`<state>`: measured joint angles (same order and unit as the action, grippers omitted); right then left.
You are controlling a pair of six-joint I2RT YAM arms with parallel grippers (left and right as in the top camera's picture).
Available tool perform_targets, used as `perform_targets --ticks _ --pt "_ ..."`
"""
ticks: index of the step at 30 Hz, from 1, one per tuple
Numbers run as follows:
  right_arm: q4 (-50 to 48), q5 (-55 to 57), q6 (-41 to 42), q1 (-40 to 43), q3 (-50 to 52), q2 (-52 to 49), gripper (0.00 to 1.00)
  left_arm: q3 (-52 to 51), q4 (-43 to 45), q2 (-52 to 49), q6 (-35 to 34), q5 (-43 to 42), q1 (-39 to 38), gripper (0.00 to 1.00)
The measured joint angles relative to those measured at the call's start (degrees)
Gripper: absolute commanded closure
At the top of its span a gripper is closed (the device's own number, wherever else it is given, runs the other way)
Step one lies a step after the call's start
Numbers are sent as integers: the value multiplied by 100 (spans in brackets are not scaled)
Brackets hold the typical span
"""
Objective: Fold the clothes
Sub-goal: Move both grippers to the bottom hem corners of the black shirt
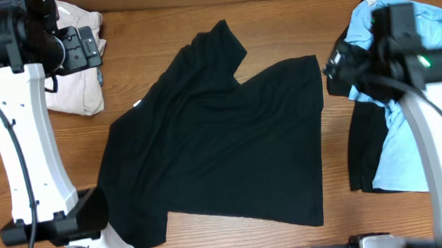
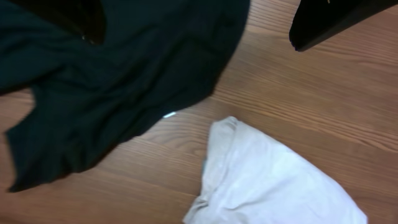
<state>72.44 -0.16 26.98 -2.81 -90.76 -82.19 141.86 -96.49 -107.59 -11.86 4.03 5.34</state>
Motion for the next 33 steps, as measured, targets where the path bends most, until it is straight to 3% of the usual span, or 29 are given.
perform_targets --ticks 5,10,16,22,27,33 --pt "791 -81 55 -199 267 815 0 -713 -4 566 -317 -260 -15 9" --pt "848 -238 208 -468 1379 1145 0 -2087 33 1655 -649 -173 -249 9" --pt "354 -343 374 -706 2706 1314 0 -4592 667 3364 -1499 140 -691 11" --pt "48 -415 433 -708 3165 1316 0 -7274 1427 4607 -2988 315 -715 11" --pt "-39 -433 431 -708 3169 1316 0 -9060 2048 5071 -4048 391 -713 8" --pt "-85 -433 433 -708 3169 1316 0 -10059 2879 4913 -4293 179 -713 9"
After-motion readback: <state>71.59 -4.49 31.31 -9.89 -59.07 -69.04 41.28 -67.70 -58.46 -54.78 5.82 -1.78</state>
